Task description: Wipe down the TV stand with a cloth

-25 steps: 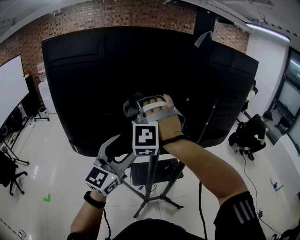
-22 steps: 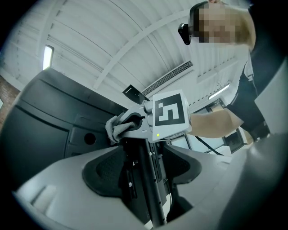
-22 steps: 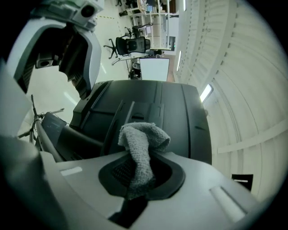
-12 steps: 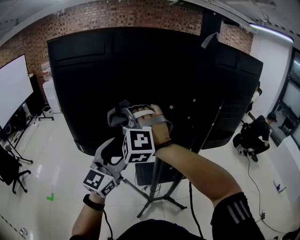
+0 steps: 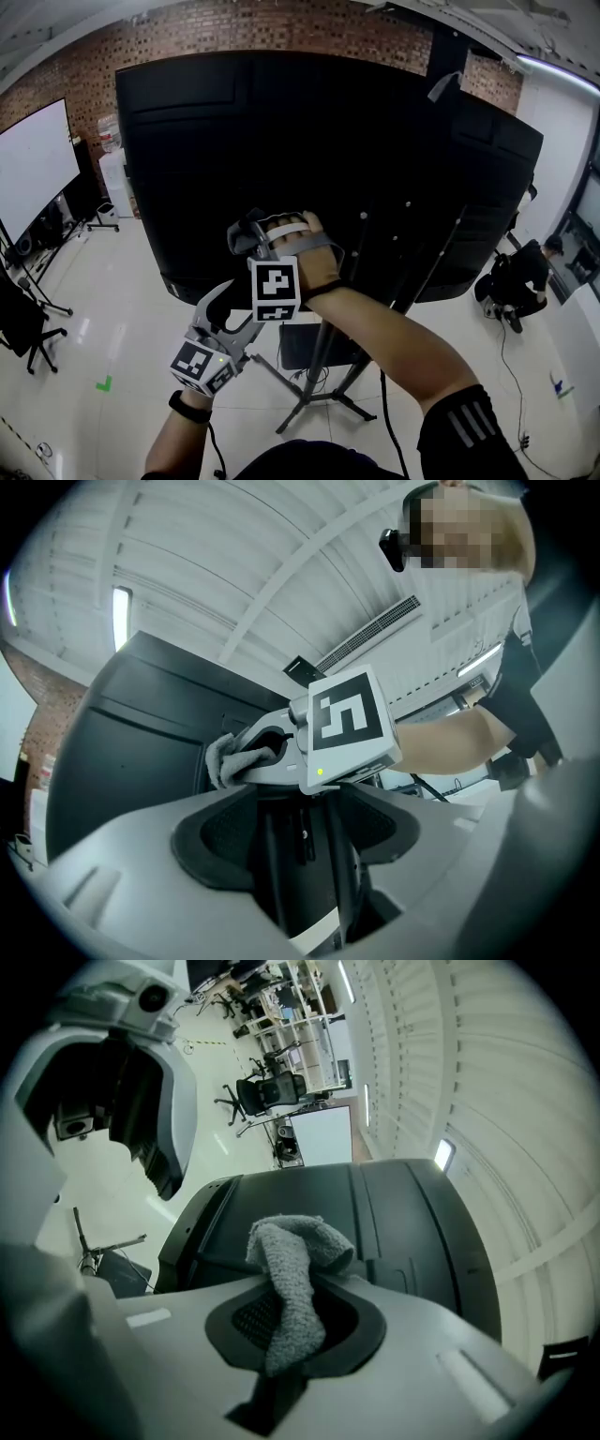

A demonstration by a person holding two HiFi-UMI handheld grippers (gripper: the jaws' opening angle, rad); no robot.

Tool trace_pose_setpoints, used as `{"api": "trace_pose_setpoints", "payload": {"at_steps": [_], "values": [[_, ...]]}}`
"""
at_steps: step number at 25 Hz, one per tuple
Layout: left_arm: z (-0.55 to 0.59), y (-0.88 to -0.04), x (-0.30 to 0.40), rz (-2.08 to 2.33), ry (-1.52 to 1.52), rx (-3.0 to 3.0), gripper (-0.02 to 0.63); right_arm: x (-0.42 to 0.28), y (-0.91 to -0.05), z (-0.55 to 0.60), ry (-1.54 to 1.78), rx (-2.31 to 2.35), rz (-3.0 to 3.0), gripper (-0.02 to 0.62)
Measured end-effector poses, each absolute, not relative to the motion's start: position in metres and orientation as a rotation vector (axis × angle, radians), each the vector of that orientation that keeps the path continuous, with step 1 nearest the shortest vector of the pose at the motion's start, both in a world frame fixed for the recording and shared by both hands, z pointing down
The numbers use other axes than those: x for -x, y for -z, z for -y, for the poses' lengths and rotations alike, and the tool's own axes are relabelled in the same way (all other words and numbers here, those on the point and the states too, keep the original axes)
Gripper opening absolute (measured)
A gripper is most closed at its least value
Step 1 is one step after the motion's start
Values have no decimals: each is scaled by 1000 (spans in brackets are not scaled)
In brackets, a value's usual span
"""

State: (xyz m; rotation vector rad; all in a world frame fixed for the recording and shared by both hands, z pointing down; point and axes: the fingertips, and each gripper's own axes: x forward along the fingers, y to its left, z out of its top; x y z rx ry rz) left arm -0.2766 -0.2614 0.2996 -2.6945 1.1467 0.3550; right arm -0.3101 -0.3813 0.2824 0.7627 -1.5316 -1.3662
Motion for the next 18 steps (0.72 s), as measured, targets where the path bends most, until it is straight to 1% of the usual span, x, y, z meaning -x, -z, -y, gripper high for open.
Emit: {"api": "trace_pose_setpoints", "payload": {"at_steps": [15,18], "values": [[262,-306,216,-964,-327,2745,302,214,-289,384,1240,-812,1348,34],[263,-310,207,-943,-304,2755,302,205,-291,383,1256,-805,1283,34]]}}
